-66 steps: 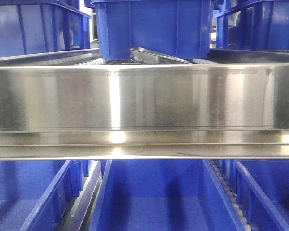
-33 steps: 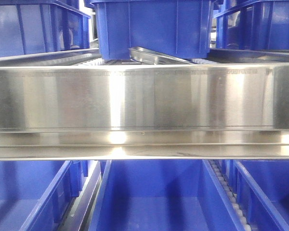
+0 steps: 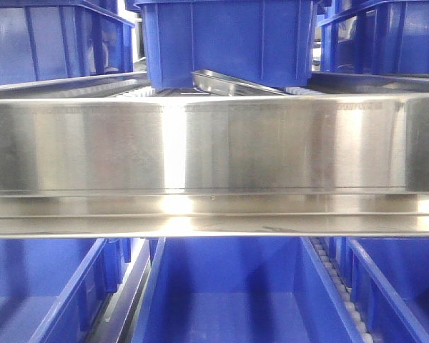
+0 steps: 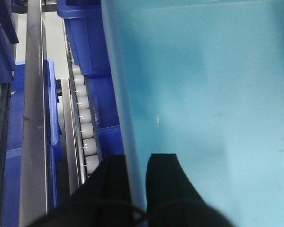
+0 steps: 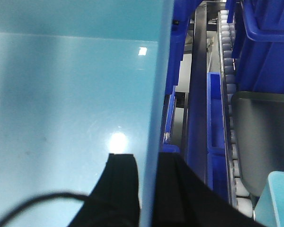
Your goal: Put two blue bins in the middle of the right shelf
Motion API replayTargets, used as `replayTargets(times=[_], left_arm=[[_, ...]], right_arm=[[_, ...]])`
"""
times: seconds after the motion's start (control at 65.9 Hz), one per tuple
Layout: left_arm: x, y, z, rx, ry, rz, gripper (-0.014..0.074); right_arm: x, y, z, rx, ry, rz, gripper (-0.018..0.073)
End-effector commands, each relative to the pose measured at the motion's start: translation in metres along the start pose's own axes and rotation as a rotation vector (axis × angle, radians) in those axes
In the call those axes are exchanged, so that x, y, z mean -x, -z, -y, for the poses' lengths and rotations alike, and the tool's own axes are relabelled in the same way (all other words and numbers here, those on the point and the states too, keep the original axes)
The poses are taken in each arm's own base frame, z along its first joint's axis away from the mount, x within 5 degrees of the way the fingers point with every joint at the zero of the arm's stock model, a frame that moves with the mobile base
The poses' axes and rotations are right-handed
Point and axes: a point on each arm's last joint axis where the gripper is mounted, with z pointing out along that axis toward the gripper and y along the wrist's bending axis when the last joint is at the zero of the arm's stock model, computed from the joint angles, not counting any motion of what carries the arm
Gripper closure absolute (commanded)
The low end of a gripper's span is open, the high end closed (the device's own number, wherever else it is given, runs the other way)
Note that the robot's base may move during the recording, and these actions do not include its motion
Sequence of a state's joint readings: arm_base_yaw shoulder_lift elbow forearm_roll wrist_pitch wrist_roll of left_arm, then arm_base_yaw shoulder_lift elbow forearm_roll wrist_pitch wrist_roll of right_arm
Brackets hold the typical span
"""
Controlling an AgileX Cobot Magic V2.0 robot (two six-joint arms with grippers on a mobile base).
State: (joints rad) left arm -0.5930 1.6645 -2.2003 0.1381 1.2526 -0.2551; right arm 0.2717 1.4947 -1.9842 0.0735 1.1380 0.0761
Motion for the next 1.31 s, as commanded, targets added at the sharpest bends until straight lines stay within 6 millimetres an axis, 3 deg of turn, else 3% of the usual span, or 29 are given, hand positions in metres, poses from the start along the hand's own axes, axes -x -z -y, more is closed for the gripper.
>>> replayTargets(times=[0.0,1.29], left_arm=[[0.0042,0.0110,0.0083,-0.074,0.002,0.051,0.0707],[0.0042,0.0110,0.0083,-0.074,0.002,0.051,0.0707]], right_arm=[[0.0072,0.0096,-0.0033,0.031,0.004,0.073,0.0713],[0.0105,0.0099,-0.0035,0.033,0.003,0.109,0.0713]])
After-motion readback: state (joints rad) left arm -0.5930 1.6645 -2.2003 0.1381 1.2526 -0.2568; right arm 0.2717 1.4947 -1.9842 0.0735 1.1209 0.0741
